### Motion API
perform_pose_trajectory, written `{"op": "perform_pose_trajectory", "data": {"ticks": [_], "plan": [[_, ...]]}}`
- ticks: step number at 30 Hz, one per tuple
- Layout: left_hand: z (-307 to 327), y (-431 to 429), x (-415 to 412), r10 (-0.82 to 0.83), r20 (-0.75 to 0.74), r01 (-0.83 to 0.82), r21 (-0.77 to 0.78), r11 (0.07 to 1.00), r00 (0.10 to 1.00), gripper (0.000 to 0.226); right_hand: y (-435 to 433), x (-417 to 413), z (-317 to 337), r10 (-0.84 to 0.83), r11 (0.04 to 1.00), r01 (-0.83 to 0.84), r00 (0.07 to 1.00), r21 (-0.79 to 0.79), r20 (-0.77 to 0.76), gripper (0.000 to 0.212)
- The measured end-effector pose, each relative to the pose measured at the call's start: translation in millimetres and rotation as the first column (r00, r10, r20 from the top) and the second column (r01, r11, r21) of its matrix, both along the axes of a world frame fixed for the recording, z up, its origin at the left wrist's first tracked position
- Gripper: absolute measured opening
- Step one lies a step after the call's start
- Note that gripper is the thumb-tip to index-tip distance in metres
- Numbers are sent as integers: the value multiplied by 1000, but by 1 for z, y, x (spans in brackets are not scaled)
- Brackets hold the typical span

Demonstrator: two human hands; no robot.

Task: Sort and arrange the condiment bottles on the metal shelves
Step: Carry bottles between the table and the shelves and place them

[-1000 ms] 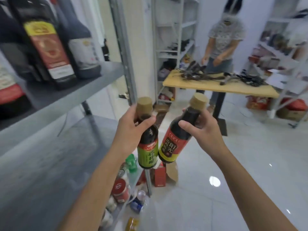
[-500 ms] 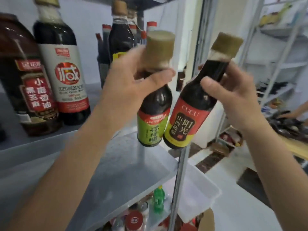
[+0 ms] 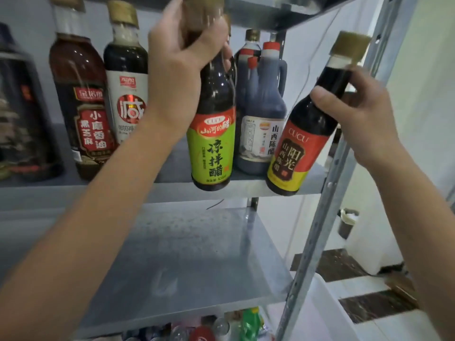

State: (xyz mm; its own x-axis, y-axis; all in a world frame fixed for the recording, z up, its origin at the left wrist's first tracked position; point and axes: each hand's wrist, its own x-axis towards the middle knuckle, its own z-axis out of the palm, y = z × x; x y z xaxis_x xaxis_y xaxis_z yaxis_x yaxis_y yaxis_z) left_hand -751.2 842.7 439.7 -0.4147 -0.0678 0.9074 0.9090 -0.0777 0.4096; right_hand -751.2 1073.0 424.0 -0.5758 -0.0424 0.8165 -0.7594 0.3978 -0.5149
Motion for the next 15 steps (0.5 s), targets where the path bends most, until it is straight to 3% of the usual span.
{"op": "perform_pose_trajectory", "data": {"ticks": [3,8,12,15], "plan": [[-3,3,-13,70,14,-69,-48,996,997,15,8,-12,0,6,999,-5,1000,-40,18,17],[-7,15,-31,132,89,-128,-47,991,987,13,13,-31,0,15,998,-13,999,-67,39,20],[-9,30,-43,223,86,-217,-69,974,971,15,5,-52,-11,-1,976,5,1000,-218,18,18],[-7,38,-50,346,69,-337,-107,935,936,22,-12,-58,-21,-57,942,42,998,-333,-35,33]]}}
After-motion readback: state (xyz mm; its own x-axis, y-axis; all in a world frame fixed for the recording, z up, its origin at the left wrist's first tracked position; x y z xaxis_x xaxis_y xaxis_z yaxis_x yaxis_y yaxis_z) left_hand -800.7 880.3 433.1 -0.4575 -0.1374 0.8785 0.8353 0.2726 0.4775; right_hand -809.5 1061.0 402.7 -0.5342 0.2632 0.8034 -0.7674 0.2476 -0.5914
